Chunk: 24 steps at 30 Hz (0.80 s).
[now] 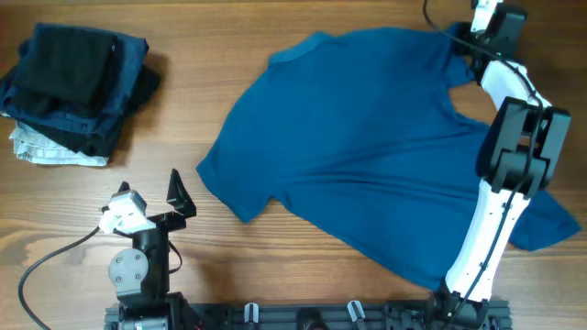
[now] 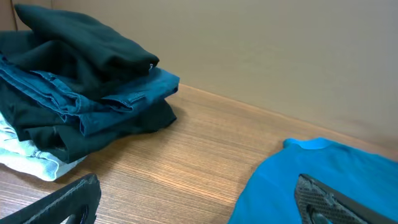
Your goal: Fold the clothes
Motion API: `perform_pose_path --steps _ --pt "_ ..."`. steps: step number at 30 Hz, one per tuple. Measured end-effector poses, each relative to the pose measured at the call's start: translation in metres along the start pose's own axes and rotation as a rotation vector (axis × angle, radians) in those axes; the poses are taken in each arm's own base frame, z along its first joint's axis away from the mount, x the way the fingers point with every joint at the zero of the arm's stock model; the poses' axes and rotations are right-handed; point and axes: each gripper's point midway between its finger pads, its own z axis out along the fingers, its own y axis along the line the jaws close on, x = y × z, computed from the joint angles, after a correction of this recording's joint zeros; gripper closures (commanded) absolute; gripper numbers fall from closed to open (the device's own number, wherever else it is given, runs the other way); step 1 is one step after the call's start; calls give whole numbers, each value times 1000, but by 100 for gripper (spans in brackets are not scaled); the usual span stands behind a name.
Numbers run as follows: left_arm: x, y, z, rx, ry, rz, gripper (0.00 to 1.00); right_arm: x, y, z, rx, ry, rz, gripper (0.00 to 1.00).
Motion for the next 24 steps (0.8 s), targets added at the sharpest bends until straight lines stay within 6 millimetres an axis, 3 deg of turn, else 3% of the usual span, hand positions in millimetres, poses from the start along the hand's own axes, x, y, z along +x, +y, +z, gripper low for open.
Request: perform_pose_path --steps 2,5,6,7,8,10,11,15,24 --pt "0 0 0 0 0 0 0 -1 -3 -10 9 45 6 0" --pt "0 0 0 0 0 0 0 -21 -6 -53 9 121 48 0" --pt "0 0 0 0 0 0 0 -31 -7 -71 7 137 62 0" --pt "0 0 0 0 1 0 0 -61 -11 -119 11 141 85 1" --pt "0 0 0 0 1 0 0 -68 -11 -140 9 160 91 12" --pt "0 0 0 0 -1 0 0 -65 -8 -165 0 226 101 52" --pt "0 0 0 0 0 0 0 -54 -5 -177 -8 286 118 92" --pt "0 0 0 0 0 0 0 -6 9 -172 -54 439 160 96" --pt "0 0 0 0 0 0 0 78 32 -113 -114 548 212 96"
